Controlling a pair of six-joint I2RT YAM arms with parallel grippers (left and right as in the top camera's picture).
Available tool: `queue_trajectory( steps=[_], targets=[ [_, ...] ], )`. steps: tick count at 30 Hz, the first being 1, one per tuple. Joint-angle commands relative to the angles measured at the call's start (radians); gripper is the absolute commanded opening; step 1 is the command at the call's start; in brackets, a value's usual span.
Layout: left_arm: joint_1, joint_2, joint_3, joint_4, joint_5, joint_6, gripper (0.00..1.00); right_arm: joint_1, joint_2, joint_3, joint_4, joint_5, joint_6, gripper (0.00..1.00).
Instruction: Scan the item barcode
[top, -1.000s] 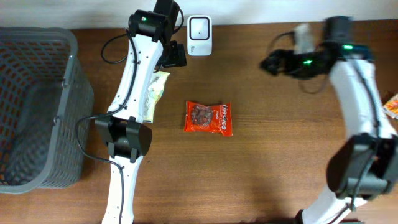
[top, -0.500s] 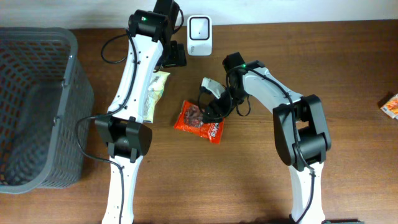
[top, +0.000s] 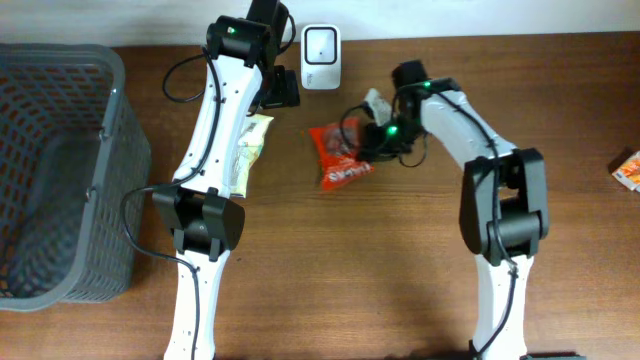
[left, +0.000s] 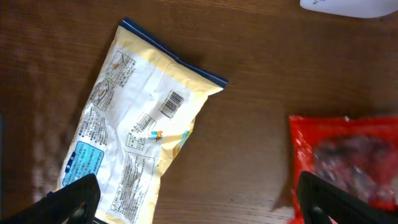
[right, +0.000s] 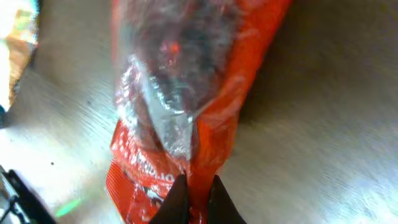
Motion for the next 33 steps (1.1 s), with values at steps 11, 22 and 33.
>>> queue_trajectory(
  steps=[11,22,33],
  targets=[
    [0.000,0.008,0.002,-0.002,0.007,-0.005,0.99,0.071,0.056,-0.084,0.180,0.047,0.029,0.88],
    [-0.001,0.008,0.002,-0.002,0.007,-0.005,0.99,0.066,0.087,0.198,0.251,0.048,0.177,0.04],
    [-0.001,0.008,0.002,-0.002,0.007,-0.005,0.99,0.097,0.126,0.313,0.812,0.207,0.627,0.04]
  ],
)
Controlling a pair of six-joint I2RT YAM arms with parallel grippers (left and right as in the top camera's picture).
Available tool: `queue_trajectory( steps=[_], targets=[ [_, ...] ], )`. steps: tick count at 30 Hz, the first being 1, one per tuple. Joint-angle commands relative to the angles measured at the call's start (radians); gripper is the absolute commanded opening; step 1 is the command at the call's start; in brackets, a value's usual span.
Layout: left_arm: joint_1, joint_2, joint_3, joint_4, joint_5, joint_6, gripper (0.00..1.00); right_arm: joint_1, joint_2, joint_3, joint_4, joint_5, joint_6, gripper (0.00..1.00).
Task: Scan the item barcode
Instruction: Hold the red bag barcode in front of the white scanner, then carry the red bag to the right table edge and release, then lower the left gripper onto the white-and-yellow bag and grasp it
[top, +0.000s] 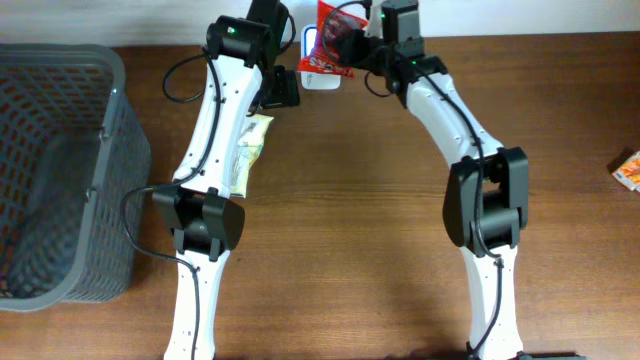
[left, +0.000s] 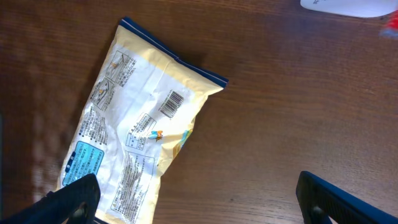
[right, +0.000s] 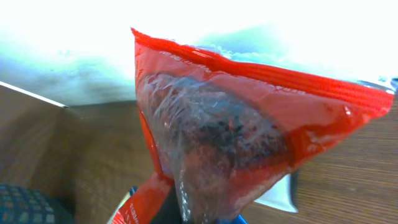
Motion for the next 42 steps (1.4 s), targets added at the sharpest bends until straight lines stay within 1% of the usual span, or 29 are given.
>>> queue_trajectory(
  steps=[1,4,5,7,9,11,12,13,15,18,19,20,21,23,24,26,27,28,29,30,31,32,33,35,37,40,42],
  targets=[
    [-0.001,0.008,0.002,-0.001,0.007,-0.005,0.99,0.041,0.037,0.021,0.056,0.023,0.092,0.04],
    [-0.001,0.008,0.002,-0.001,0.007,-0.005,0.99,0.040,0.047,0.021,0.053,0.021,0.087,0.04],
    [-0.001,0.008,0.002,-0.001,0.007,-0.005,0.99,0.018,0.035,0.024,0.054,0.007,0.067,0.04],
    [-0.001,0.008,0.002,-0.001,0.007,-0.005,0.99,-0.053,-0.006,0.040,-0.010,-0.016,0.056,0.04],
    [-0.001,0.008,0.002,-0.001,0.007,-0.005,0.99,-0.184,-0.082,0.053,-0.134,-0.019,-0.014,0.05],
    [-0.001,0.008,0.002,-0.001,0.007,-0.005,0.99,-0.325,-0.129,0.053,-0.272,0.004,-0.035,0.05],
    [-0.001,0.008,0.002,-0.001,0.007,-0.005,0.99,-0.451,-0.139,0.053,-0.380,-0.001,-0.034,0.04],
    [-0.001,0.008,0.002,-0.001,0.007,-0.005,0.99,-0.531,-0.139,0.053,-0.451,-0.001,-0.035,0.04],
    [-0.001,0.008,0.002,-0.001,0.007,-0.005,0.99,-0.734,-0.137,0.053,-0.609,0.000,-0.150,0.04],
    [-0.001,0.008,0.002,-0.001,0.007,-0.005,0.99,-0.935,-0.126,0.053,-0.717,0.031,-0.230,0.05],
    [-0.001,0.008,0.002,-0.001,0.007,-0.005,0.99,-0.988,-0.115,0.053,-0.727,0.048,-0.267,0.06],
    [-0.001,0.008,0.002,-0.001,0.007,-0.005,0.99,-1.011,-0.107,0.053,-0.727,0.053,-0.327,0.14],
    [-0.001,0.008,0.002,-0.001,0.007,-0.005,0.99,-1.027,-0.100,0.053,-0.731,0.091,-0.363,0.19],
    [-0.001,0.008,0.002,-0.001,0.007,-0.005,0.99,-1.030,-0.098,0.053,-0.743,0.228,-0.363,0.19],
    [-0.001,0.008,0.002,-0.001,0.007,-0.005,0.99,-1.030,-0.097,0.053,-0.760,0.342,-0.363,0.26],
    [-0.001,0.008,0.002,-0.001,0.007,-0.005,0.99,-1.030,-0.098,0.053,-0.784,0.335,-0.363,0.53],
    [-0.001,0.008,0.002,-0.001,0.007,-0.005,0.99,-1.026,-0.098,0.053,-0.799,0.202,-0.363,0.62],
    [-0.001,0.008,0.002,-0.001,0.007,-0.005,0.99,-1.020,-0.098,0.053,-0.814,-0.028,-0.393,0.66],
    [-0.001,0.008,0.002,-0.001,0.007,-0.005,0.99,-0.998,-0.098,0.053,-0.832,-0.214,-0.446,0.73],
    [-0.001,0.008,0.002,-0.001,0.007,-0.005,0.99,-0.976,-0.098,0.053,-0.849,-0.283,-0.474,0.84],
    [-0.001,0.008,0.002,-0.001,0.007,-0.005,0.99,-0.913,-0.098,0.053,-0.907,-0.323,-0.513,0.94],
    [-0.001,0.008,0.002,-0.001,0.007,-0.005,0.99,-0.853,-0.098,0.053,-0.977,-0.315,-0.517,0.99],
    [-0.001,0.008,0.002,-0.001,0.007,-0.005,0.99,-0.774,-0.098,0.053,-1.062,-0.268,-0.516,0.99],
    [-0.001,0.008,0.002,-0.001,0.007,-0.005,0.99,-0.667,-0.098,0.053,-1.125,-0.200,-0.516,0.99],
    [-0.001,0.008,0.002,-0.001,0.007,-0.005,0.99,-0.562,-0.098,0.053,-1.131,-0.150,-0.516,0.99],
    [-0.001,0.008,0.002,0.017,0.076,-0.010,0.99,-0.442,-0.098,0.053,-1.131,-0.131,-0.516,0.99],
    [0.001,0.026,0.002,0.033,-0.004,-0.008,0.99,-0.400,-0.098,0.053,-1.131,-0.131,-0.516,0.99]
  ],
)
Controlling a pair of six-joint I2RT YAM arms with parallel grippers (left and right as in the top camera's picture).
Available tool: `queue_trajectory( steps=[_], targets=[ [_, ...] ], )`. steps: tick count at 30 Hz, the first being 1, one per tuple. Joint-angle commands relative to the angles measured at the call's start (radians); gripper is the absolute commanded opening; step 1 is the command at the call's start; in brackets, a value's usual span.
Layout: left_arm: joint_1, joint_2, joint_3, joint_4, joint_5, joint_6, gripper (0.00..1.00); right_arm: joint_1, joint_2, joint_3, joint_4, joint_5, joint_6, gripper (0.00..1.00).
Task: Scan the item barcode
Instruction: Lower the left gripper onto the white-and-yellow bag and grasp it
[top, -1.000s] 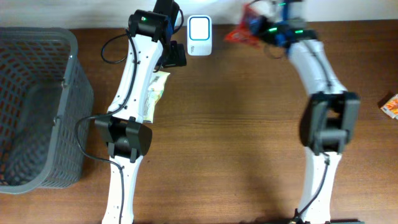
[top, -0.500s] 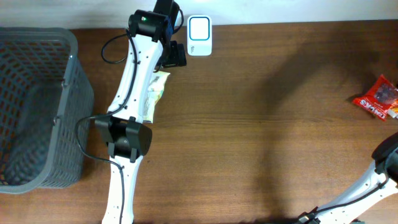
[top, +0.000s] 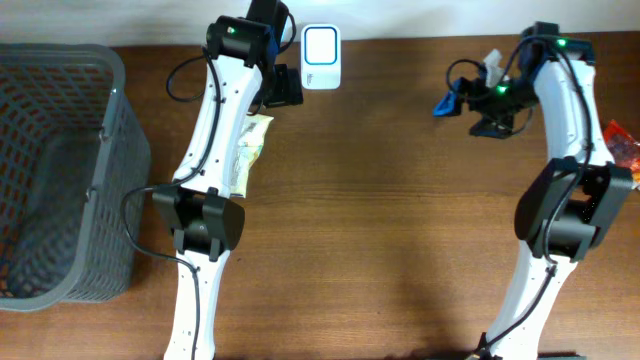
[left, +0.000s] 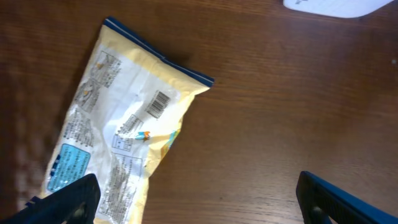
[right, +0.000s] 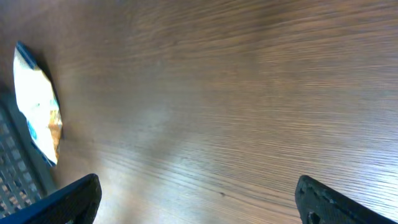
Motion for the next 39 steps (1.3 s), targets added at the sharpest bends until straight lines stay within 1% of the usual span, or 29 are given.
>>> queue_trajectory(
  steps=[1,2,3,4,5,9,10,12,14,15,16,17,18,21,23,25,26,27,28,29,30,31,32,33,34,36,37,38,39],
  targets=[
    [0.009,0.057,0.002,-0.008,-0.112,-0.008,0.99,0.055,0.002,0.006,0.000,0.016,-0.013,0.99],
    [0.018,0.088,0.002,-0.031,-0.129,-0.002,0.99,0.065,0.002,0.006,0.000,0.016,-0.013,0.99],
    [0.028,0.134,0.002,-0.062,-0.128,0.031,0.99,0.066,0.002,0.006,0.000,0.016,-0.013,0.99],
    [0.030,0.177,0.002,-0.090,-0.127,0.103,0.99,0.064,0.002,0.006,0.000,0.016,-0.013,0.98],
    [0.028,0.198,0.002,-0.109,-0.128,0.147,0.99,0.064,0.002,0.006,0.000,0.016,-0.013,0.99],
    [0.027,0.254,-0.034,-0.142,-0.157,0.157,0.99,0.064,0.002,0.006,0.000,0.016,-0.013,0.99],
    [0.027,0.264,-0.076,-0.143,-0.162,0.157,0.90,0.064,0.002,0.006,0.000,0.016,-0.013,0.99],
    [0.024,0.264,-0.113,-0.142,-0.135,0.157,0.49,0.064,0.002,0.006,0.000,0.016,-0.013,0.99],
    [0.005,0.264,-0.113,-0.142,-0.120,0.157,0.45,0.064,0.002,0.006,0.000,0.016,-0.013,0.99],
    [-0.004,0.265,-0.113,-0.142,-0.119,0.157,0.38,0.064,0.002,0.006,0.000,0.016,-0.013,0.99],
    [-0.023,0.266,-0.113,-0.142,-0.109,0.158,0.24,0.064,0.002,0.006,0.000,0.016,-0.013,0.99],
    [-0.048,0.266,-0.113,-0.142,-0.053,0.182,0.09,0.064,0.002,0.006,0.000,0.016,-0.013,0.99],
    [-0.083,0.266,-0.113,-0.142,-0.002,0.213,0.03,0.064,0.002,0.006,0.000,0.016,-0.013,0.99],
    [-0.193,0.232,-0.079,-0.142,0.013,0.213,0.04,0.064,0.002,0.006,0.000,0.016,-0.013,0.99],
    [-0.229,0.140,-0.072,-0.142,0.063,0.213,0.05,0.064,0.002,0.006,0.000,0.016,-0.013,0.99],
    [-0.239,0.072,-0.072,-0.142,0.153,0.213,0.07,0.064,0.002,0.006,0.000,0.016,-0.013,0.99],
    [-0.246,0.051,-0.072,-0.142,0.219,0.213,0.10,0.064,0.002,0.006,0.000,0.016,-0.013,0.99],
    [-0.262,0.046,-0.072,-0.142,0.251,0.213,0.28,0.064,0.002,0.006,0.000,0.016,-0.013,0.99],
    [-0.275,0.046,-0.075,-0.141,0.246,0.214,0.44,0.064,0.002,0.006,0.000,0.016,-0.013,0.99],
    [-0.280,0.043,-0.075,-0.141,0.243,0.214,0.46,0.064,0.002,0.006,0.000,0.016,-0.013,0.99],
    [-0.277,0.033,-0.075,-0.142,0.198,0.214,0.45,0.064,0.002,0.006,0.000,0.016,-0.013,0.99],
    [-0.257,0.012,-0.071,-0.142,0.096,0.212,0.41,0.064,0.002,0.006,0.000,0.016,-0.013,0.99],
    [-0.246,0.004,-0.067,-0.139,0.056,0.208,0.40,0.064,0.002,0.006,0.000,0.016,-0.013,0.99],
    [-0.203,-0.006,-0.063,-0.118,-0.056,0.158,0.39,0.064,0.002,0.006,0.000,0.016,-0.013,0.99],
    [-0.164,-0.005,-0.064,-0.093,-0.087,0.133,0.46,0.064,0.002,0.006,0.000,0.016,-0.013,0.99],
    [-0.101,0.009,-0.064,-0.071,-0.027,0.090,0.44,0.064,0.002,0.006,0.000,0.016,-0.013,0.99],
    [-0.082,0.022,-0.064,-0.063,-0.025,0.088,0.66,0.064,0.002,0.006,0.000,0.016,-0.013,0.99],
    [-0.077,0.035,-0.064,-0.060,-0.062,0.088,0.93,0.064,0.002,0.006,0.000,0.016,-0.013,0.99],
    [-0.077,0.045,-0.064,-0.060,-0.088,0.088,0.98,0.064,0.002,0.006,0.000,0.016,-0.013,0.99]
  ],
)
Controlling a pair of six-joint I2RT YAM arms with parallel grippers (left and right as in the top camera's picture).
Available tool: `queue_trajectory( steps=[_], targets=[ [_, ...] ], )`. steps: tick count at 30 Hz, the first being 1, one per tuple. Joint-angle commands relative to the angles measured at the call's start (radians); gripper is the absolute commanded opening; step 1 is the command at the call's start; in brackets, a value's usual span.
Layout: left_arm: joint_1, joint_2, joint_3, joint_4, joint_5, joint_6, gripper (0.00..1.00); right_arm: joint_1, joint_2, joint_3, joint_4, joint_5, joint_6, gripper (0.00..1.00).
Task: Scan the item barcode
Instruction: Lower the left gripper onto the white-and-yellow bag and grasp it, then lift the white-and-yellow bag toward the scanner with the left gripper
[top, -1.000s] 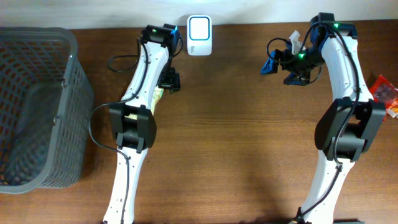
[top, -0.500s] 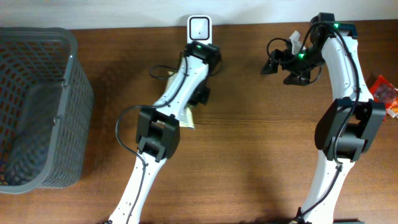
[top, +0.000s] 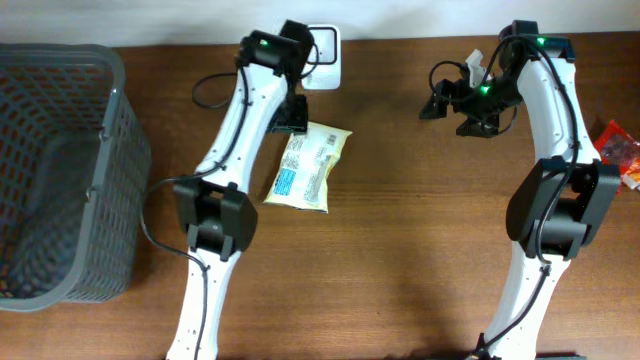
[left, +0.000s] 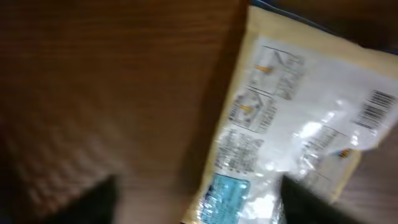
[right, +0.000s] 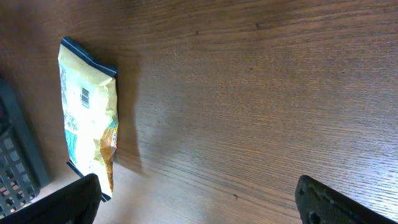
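A pale yellow snack bag (top: 310, 165) lies on the table with its barcode side up, below the white scanner (top: 322, 45). My left gripper (top: 292, 112) hovers over the bag's upper left end. The left wrist view is blurred: the bag (left: 298, 124) fills the right half, its barcode near the right edge, and the left gripper (left: 199, 205) stands open around its blue-labelled end. My right gripper (top: 440, 103) hangs open and empty at the back right. In its own view the right gripper (right: 199, 205) is over bare wood, with the bag (right: 87, 130) far left.
A dark grey mesh basket (top: 60, 170) fills the left side of the table. A red snack packet (top: 618, 140) and a small orange item (top: 630, 172) lie at the right edge. The basket's corner (right: 15, 168) shows in the right wrist view.
The yellow bag was beside the left arm's forearm and now lies farther right, turned more crosswise. The left gripper is now lower and to the right, over the bag. The right gripper shifted slightly left.
My right gripper was shut on the red packet on the table, then held it up at the scanner. Later it was open and empty at the far right, with the red packet at the table's right edge. Now the yellow bag lies below the scanner under my left gripper.
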Motion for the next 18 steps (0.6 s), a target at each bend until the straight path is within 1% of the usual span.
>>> queue_trajectory(
  steps=[1,2,3,4,5,6,8,9,10,12,13,14,15,17,18],
  targets=[
    [-0.004,0.021,0.020,0.005,-0.072,-0.020,0.99,0.005,0.002,0.006,0.001,0.005,-0.013,0.99],
    [0.000,0.050,0.020,-0.004,-0.068,-0.020,0.76,0.005,0.002,0.006,0.001,0.005,-0.013,0.99],
    [0.001,0.069,0.020,-0.027,-0.060,-0.020,0.65,0.005,0.002,0.006,0.001,0.005,-0.013,0.99],
    [0.001,0.093,0.020,-0.069,-0.013,-0.018,0.70,0.005,0.002,0.006,0.001,0.005,-0.013,0.99],
    [0.001,0.114,0.013,-0.079,0.086,0.047,0.79,0.005,0.002,0.006,0.001,0.005,-0.013,0.99],
    [-0.001,0.130,-0.016,-0.078,0.231,0.133,1.00,0.005,0.002,0.006,0.001,0.005,-0.013,0.99],
    [-0.002,0.141,-0.077,-0.058,0.247,0.154,0.99,0.005,0.002,0.006,0.001,0.005,-0.013,0.99],
    [0.006,0.141,-0.109,-0.037,0.248,0.159,0.97,0.005,0.002,0.006,0.001,0.005,-0.013,0.99],
    [0.014,0.141,-0.148,-0.002,0.251,0.185,0.86,0.005,0.002,0.006,0.001,0.005,-0.013,0.99],
    [0.014,0.141,-0.195,0.041,0.251,0.195,0.71,0.005,0.002,0.006,0.001,0.005,-0.013,0.99],
    [0.014,0.141,-0.226,0.065,0.250,0.199,0.45,0.005,0.002,0.006,0.001,0.005,-0.013,0.99],
    [0.014,0.141,-0.230,0.065,0.245,0.202,0.13,0.005,0.002,0.006,0.001,0.005,-0.013,0.99],
    [0.013,0.140,-0.220,0.059,0.229,0.202,0.00,0.005,0.002,0.006,0.000,0.005,-0.013,0.98],
    [0.019,0.138,-0.136,-0.009,0.133,0.197,0.00,0.005,0.002,0.006,0.001,0.005,-0.013,0.99],
    [0.024,0.135,-0.081,-0.047,0.057,0.163,0.00,0.005,0.002,0.006,0.001,0.005,-0.013,0.99]
  ],
)
